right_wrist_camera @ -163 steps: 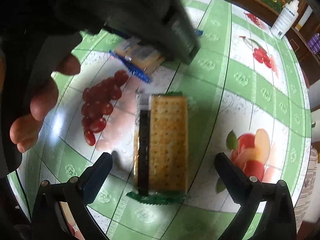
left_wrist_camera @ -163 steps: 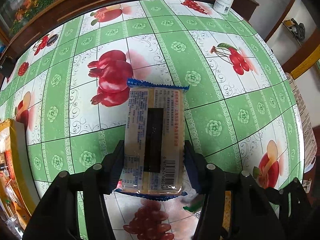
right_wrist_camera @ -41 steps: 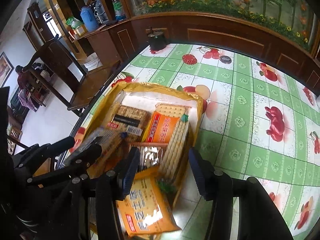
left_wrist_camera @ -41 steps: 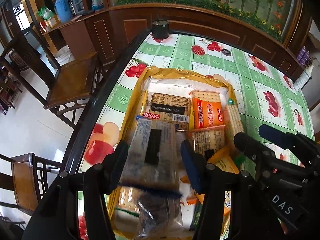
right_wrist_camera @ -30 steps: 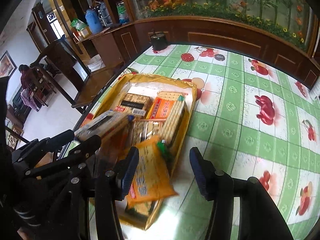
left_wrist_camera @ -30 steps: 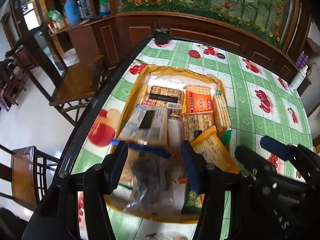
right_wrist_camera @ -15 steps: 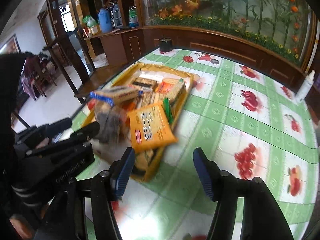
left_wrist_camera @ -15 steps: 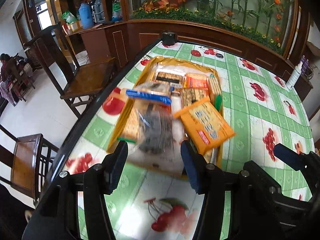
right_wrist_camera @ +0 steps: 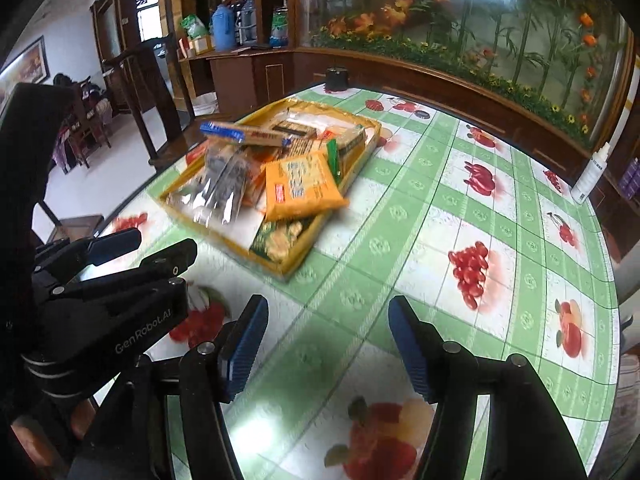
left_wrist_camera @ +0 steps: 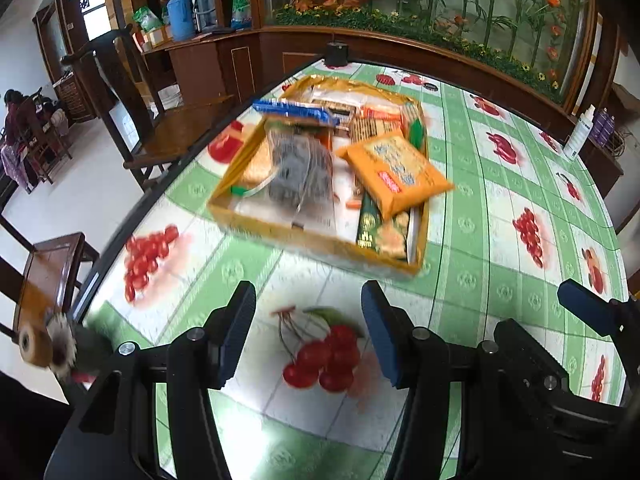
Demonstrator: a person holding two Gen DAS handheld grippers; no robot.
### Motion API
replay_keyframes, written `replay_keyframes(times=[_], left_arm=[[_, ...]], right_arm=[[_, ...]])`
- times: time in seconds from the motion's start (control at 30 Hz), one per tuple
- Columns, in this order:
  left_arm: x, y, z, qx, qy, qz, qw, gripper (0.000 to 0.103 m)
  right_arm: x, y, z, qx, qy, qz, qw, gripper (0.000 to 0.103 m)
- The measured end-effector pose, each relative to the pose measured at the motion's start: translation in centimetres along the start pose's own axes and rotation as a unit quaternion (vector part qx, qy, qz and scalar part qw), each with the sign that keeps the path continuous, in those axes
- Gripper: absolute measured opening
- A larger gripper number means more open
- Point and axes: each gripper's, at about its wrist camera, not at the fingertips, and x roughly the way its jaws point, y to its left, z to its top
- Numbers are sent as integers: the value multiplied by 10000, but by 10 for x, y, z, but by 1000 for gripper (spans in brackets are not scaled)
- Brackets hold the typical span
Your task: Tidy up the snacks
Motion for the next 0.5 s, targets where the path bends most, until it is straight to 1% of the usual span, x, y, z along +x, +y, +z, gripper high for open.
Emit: replay_keyframes(times=[0.1,0.17,0.27,0.4,0.5], left_arm=[[-2,-3,-6,-15,-4,-32,10000,54],[-4,-7,-8,46,-65,-15,10000,54],[-10,-12,-10,166,-228,28,9996,54],[-16,-13,-10,169,-371,59,9991,54],[-20,-8,-9,94,-461,115,9988,54]], right_arm=[[-3,-1,-12,-22,-3,-21,10000,67],[-6,-1,-19,-33,-5,33,10000,84],[-10,7,-27,-172,-109,109,9997,85],[-14,21,-27,-484,-219,24,9986,85],[-16,21,-25,-458,-272,37,9986,85]])
